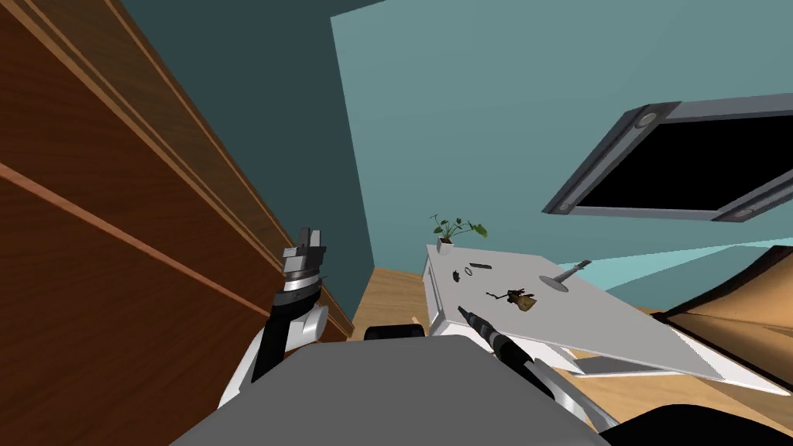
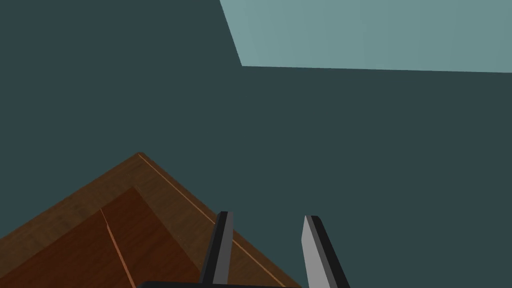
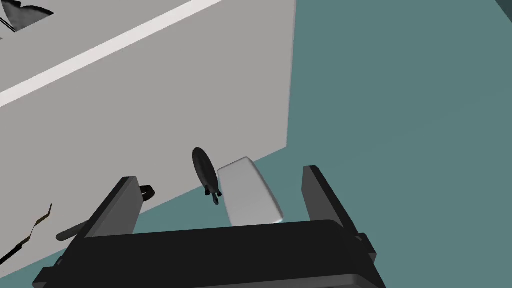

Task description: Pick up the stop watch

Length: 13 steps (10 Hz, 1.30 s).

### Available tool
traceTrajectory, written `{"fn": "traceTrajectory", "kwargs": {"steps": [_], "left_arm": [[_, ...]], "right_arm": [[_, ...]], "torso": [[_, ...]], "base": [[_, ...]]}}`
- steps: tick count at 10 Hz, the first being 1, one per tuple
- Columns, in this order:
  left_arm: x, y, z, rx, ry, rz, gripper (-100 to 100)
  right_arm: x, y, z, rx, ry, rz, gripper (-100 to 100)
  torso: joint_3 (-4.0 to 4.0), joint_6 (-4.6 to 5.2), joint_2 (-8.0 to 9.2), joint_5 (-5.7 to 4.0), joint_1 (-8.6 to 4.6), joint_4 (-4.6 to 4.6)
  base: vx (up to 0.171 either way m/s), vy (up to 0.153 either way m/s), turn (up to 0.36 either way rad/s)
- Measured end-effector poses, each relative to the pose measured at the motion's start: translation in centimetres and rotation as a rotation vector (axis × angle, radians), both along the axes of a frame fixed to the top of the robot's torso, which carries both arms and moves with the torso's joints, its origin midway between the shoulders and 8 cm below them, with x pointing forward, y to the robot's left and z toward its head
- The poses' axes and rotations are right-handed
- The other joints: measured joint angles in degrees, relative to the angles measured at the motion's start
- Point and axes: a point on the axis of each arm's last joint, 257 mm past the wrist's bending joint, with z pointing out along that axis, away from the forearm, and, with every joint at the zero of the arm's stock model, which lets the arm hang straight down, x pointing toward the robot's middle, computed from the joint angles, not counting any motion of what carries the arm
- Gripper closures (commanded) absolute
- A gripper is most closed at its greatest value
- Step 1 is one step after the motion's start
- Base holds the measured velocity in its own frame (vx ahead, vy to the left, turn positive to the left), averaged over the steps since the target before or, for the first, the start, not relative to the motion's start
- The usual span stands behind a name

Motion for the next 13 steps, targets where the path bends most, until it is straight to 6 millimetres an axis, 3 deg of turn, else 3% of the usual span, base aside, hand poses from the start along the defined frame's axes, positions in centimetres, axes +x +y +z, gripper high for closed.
{"fn": "traceTrajectory", "kwargs": {"steps": [2, 8, 9, 10, 13], "left_arm": [[0.0, 0.0, 0.0, 0.0, 0.0, 0.0, 0], [0.0, 0.0, 0.0, 0.0, 0.0, 0.0, 0], [0.0, 0.0, 0.0, 0.0, 0.0, 0.0, 0], [0.0, 0.0, 0.0, 0.0, 0.0, 0.0, 0], [0.0, 0.0, 0.0, 0.0, 0.0, 0.0, 0]], "right_arm": [[-0.5, -1.3, -0.8, -0.037, 0.026, 0.001, -100], [-3.2, -9.5, -2.3, -0.226, 0.146, 0.002, -100], [-3.2, -9.7, -2.3, -0.231, 0.148, 0.002, 0], [-3.2, -9.7, -2.3, -0.231, 0.148, 0.002, -100], [-2.5, -9.3, -3.7, -0.228, 0.144, -0.017, -100]], "torso": [[0.17, 0.03, 0.3, 0.01, 0.1, 0.06], [0.0, 0.03, 0.02, -0.04, -0.12, 0.0], [0.16, 0.1, 0.31, -0.01, 0.12, 0.05], [0.3, 0.1, 0.55, 0.05, 0.32, 0.11], [0.44, 0.1, 0.77, 0.03, 0.24, 0.16]], "base": [[0.122, -0.042, 0.224], [0.154, -0.075, 0.222], [0.015, -0.013, -0.005], [0.005, -0.028, 0.054], [-0.013, -0.039, 0.061]]}}
